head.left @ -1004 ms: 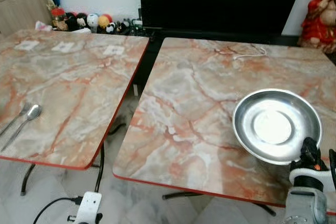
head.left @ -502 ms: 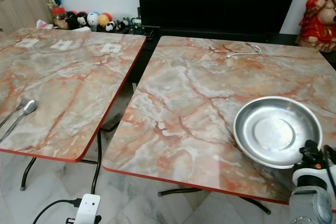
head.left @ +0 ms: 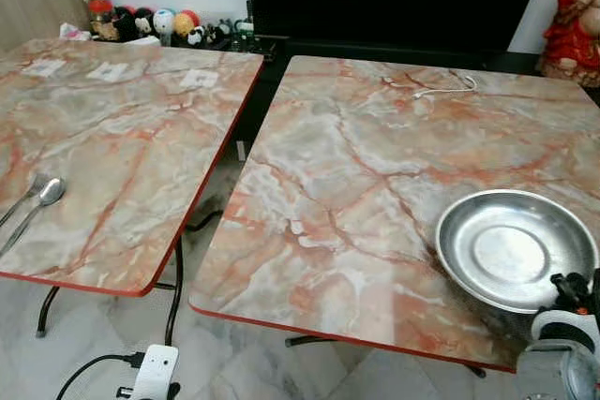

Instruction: Setting the table

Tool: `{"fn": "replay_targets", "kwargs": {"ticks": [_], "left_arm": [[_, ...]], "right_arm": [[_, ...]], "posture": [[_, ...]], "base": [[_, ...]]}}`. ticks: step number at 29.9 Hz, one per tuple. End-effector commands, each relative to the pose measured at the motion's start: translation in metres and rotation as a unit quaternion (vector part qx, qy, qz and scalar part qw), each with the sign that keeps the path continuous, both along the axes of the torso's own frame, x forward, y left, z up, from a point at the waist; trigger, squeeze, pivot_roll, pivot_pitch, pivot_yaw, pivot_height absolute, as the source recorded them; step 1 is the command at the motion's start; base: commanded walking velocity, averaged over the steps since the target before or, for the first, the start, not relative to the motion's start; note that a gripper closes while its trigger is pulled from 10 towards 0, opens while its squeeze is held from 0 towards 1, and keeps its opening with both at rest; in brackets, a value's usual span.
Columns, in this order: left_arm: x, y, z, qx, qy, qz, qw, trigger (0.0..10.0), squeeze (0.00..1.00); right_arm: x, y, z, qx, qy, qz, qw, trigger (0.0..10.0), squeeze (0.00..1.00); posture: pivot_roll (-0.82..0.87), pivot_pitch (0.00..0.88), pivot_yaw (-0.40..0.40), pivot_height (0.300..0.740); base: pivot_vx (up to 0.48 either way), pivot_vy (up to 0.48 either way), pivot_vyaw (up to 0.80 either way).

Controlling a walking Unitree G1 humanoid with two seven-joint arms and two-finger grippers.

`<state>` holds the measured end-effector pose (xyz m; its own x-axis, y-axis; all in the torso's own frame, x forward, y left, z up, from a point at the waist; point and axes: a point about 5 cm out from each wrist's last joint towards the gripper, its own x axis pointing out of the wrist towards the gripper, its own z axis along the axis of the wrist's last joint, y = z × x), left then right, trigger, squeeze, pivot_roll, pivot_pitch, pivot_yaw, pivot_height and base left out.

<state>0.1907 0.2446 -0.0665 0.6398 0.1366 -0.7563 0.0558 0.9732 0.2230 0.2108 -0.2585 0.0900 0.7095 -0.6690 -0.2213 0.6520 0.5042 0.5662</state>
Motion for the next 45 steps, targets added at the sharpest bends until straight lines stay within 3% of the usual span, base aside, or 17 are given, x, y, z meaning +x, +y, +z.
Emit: {"fn": "replay_targets", "kwargs": {"ticks": [1,11,13,14,26,27,28,30,32,45], "left_arm": [[0.002,-0.001,0.001,0.004,0.000,-0.011,1.000,10.0,0.00],[0.004,-0.002,0.002,0.007,-0.001,-0.024,1.000,10.0,0.00],[0.004,-0.002,0.002,0.006,-0.001,-0.025,1.000,10.0,0.00],[0.004,-0.002,0.002,0.007,-0.001,-0.026,1.000,10.0,0.00],[0.001,-0.003,0.000,0.008,0.002,-0.034,0.999,10.0,0.00],[0.000,-0.004,0.000,0.008,0.002,-0.034,0.999,10.0,0.00],[0.000,-0.004,-0.001,0.007,0.002,-0.034,0.999,10.0,0.00],[0.000,-0.004,-0.001,0.007,0.003,-0.034,0.999,10.0,0.00],[0.000,-0.005,-0.001,0.007,0.002,-0.034,0.999,10.0,0.00],[0.003,-0.002,0.001,0.006,0.000,-0.026,1.000,10.0,0.00]], "right_arm": [[0.001,0.014,-0.010,0.059,0.002,-0.012,0.998,10.0,0.00],[0.000,0.024,-0.022,0.113,0.015,-0.016,0.993,10.0,0.00],[0.000,0.024,-0.023,0.116,0.015,-0.017,0.993,10.0,0.20],[0.000,0.025,-0.025,0.119,0.021,-0.014,0.993,10.0,0.23],[-0.006,0.028,-0.039,0.164,0.041,-0.040,0.985,10.0,0.23],[-0.006,0.028,-0.039,0.163,0.042,-0.040,0.985,10.0,0.44],[-0.006,0.028,-0.039,0.162,0.043,-0.040,0.985,10.0,0.44],[-0.006,0.029,-0.039,0.162,0.048,-0.036,0.985,10.0,0.94],[-0.006,0.029,-0.039,0.162,0.051,-0.034,0.985,10.0,1.00],[-0.011,0.030,-0.041,0.155,0.081,-0.044,0.984,10.0,1.00]], "posture": [[0.10,0.000,-0.033,0.740],[0.10,0.000,-0.031,0.740],[0.10,0.000,-0.031,0.740],[0.10,0.000,-0.031,0.740],[0.10,0.000,-0.031,0.740],[0.10,0.000,-0.031,0.740],[0.10,0.000,-0.032,0.740],[0.10,0.000,-0.033,0.740],[0.10,0.000,-0.035,0.740],[0.10,0.000,-0.039,0.740]], "base": [[0.000,0.000,0.00],[0.000,0.000,0.00],[0.000,0.000,0.00],[0.000,0.000,0.00],[0.000,0.000,0.00],[0.000,0.000,0.00],[0.000,0.000,0.00],[0.000,0.000,0.00],[0.000,0.000,0.00],[0.000,0.000,0.00]]}}
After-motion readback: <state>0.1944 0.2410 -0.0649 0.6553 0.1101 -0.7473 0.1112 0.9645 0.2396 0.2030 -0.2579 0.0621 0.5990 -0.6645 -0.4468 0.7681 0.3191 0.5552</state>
